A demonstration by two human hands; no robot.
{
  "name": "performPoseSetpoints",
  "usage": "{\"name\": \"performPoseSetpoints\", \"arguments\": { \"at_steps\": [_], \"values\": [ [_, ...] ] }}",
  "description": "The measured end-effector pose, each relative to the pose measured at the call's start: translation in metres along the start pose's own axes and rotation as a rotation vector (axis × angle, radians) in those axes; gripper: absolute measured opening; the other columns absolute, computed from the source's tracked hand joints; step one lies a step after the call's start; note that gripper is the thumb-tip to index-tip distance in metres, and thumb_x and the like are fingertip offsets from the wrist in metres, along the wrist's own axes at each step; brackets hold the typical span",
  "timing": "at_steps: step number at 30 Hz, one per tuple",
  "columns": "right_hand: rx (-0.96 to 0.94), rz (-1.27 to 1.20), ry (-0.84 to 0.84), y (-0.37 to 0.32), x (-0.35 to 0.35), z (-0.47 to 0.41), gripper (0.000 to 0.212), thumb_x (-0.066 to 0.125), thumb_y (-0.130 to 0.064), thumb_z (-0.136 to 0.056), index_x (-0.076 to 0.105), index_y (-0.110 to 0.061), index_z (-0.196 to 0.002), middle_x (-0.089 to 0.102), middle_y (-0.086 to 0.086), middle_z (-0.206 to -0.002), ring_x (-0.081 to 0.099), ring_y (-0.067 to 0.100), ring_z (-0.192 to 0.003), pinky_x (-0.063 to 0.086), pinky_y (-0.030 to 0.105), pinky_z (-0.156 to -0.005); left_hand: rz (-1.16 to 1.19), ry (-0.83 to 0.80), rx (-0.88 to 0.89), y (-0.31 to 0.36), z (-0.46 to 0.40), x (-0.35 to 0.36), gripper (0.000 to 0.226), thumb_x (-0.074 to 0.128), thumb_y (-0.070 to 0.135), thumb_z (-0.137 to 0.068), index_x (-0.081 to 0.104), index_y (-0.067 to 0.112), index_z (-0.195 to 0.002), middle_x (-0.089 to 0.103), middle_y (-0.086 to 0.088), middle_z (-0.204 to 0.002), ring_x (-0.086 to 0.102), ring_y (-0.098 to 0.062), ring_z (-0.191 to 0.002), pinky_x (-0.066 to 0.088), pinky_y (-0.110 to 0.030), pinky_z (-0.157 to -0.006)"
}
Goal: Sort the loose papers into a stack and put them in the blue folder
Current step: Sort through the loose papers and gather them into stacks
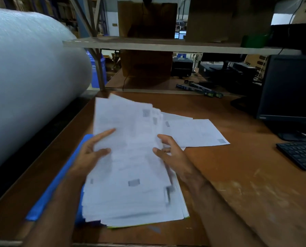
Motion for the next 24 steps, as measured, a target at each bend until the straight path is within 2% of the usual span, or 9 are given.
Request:
{"name": "performPoseSetpoints", "arguments": {
  "at_steps": [2,3,5,7,11,15,19,21,24],
  "values": [
    [-0.059,0.311,-0.025,-0.003,0.009,-0.008,0.052,0.067,-0.049,-0.094,0.051,-0.032,-0.140,0.050,-0.009,-0.146,0.053,0.013,-0.129,0.043,0.009,-0.095,0.002,0.155,0.009,0.006,-0.002,-0.038,0.066,0.061,-0.021,-0.083,0.060,0.013,-0.139,0.065,0.015,-0.133,0.063,0.002,-0.115,0.050,-0.008,-0.088],
    [-0.087,0.458,-0.065,-0.003,0.019,-0.010,0.056,0.064,-0.055,-0.093,0.050,-0.032,-0.142,0.047,-0.008,-0.150,0.047,0.015,-0.136,0.040,0.015,-0.103,0.015,0.234,0.002,0.006,-0.001,-0.058,0.067,0.058,-0.022,-0.084,0.060,0.015,-0.139,0.063,0.008,-0.138,0.061,-0.004,-0.119,0.051,-0.010,-0.090],
    [-0.081,0.700,-0.198,0.002,0.042,-0.010,0.073,0.052,-0.075,-0.088,0.039,-0.040,-0.150,0.033,-0.009,-0.162,0.029,0.016,-0.149,0.029,0.040,-0.120,0.034,0.337,-0.022,0.003,0.005,-0.089,0.067,0.057,-0.020,-0.085,0.063,0.020,-0.139,0.057,0.005,-0.146,0.058,-0.015,-0.129,0.050,-0.023,-0.102],
    [-0.041,0.892,-0.311,0.010,0.058,-0.005,0.088,0.033,-0.092,-0.078,0.025,-0.050,-0.154,0.017,-0.011,-0.169,0.012,0.018,-0.156,0.012,0.052,-0.124,0.016,0.366,-0.033,-0.002,0.010,-0.106,0.067,0.058,-0.020,-0.085,0.063,0.020,-0.139,0.056,0.006,-0.148,0.056,-0.018,-0.132,0.049,-0.028,-0.107],
    [0.002,1.043,-0.232,0.031,0.041,0.009,0.073,0.021,-0.087,-0.088,0.009,-0.058,-0.155,0.001,-0.013,-0.170,-0.003,0.017,-0.157,-0.002,0.051,-0.125,-0.026,0.371,-0.064,-0.016,0.019,-0.115,0.068,0.058,-0.021,-0.084,0.061,0.017,-0.140,0.055,0.006,-0.147,0.054,-0.016,-0.132,0.049,-0.018,-0.099],
    [0.181,1.145,-0.029,0.044,-0.017,0.028,0.073,0.015,-0.086,-0.087,0.012,-0.057,-0.154,0.010,-0.010,-0.170,0.008,0.022,-0.156,0.006,0.054,-0.123,-0.003,0.382,-0.109,-0.025,0.019,-0.100,0.066,0.057,-0.021,-0.085,0.062,0.019,-0.138,0.054,0.005,-0.144,0.059,-0.001,-0.111,0.051,-0.005,-0.080],
    [0.240,1.292,-0.029,0.024,-0.026,0.048,0.101,-0.008,-0.089,-0.068,0.023,-0.047,-0.154,0.025,-0.001,-0.165,0.028,0.030,-0.147,0.024,0.057,-0.114,0.047,0.346,-0.117,-0.033,0.010,-0.080,0.064,0.058,-0.019,-0.086,0.064,0.021,-0.136,0.053,0.006,-0.146,0.054,-0.014,-0.127,0.046,-0.029,-0.105],
    [0.253,1.305,-0.054,0.016,-0.014,0.056,0.100,0.002,-0.092,-0.071,0.029,-0.040,-0.152,0.028,0.005,-0.161,0.032,0.031,-0.143,0.029,0.055,-0.111,0.076,0.317,-0.132,-0.035,0.005,-0.072,0.063,0.058,-0.018,-0.088,0.064,0.022,-0.137,0.052,0.007,-0.147,0.052,-0.018,-0.130,0.045,-0.035,-0.105],
    [0.206,1.262,-0.063,0.009,-0.004,0.058,0.084,0.026,-0.087,-0.084,0.041,-0.030,-0.143,0.041,0.004,-0.149,0.044,0.027,-0.133,0.041,0.046,-0.101,0.040,0.307,-0.123,-0.034,-0.001,-0.066,0.064,0.059,-0.018,-0.087,0.064,0.023,-0.136,0.052,0.006,-0.149,0.051,-0.016,-0.131,0.047,-0.019,-0.093]
  ]
}}
Point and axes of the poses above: each hand's wrist, its own z-axis away from the middle knuckle, its own x-axis out of the palm, y = z × x, the point moved 5 cm from there along -z, towards the middle knuckle
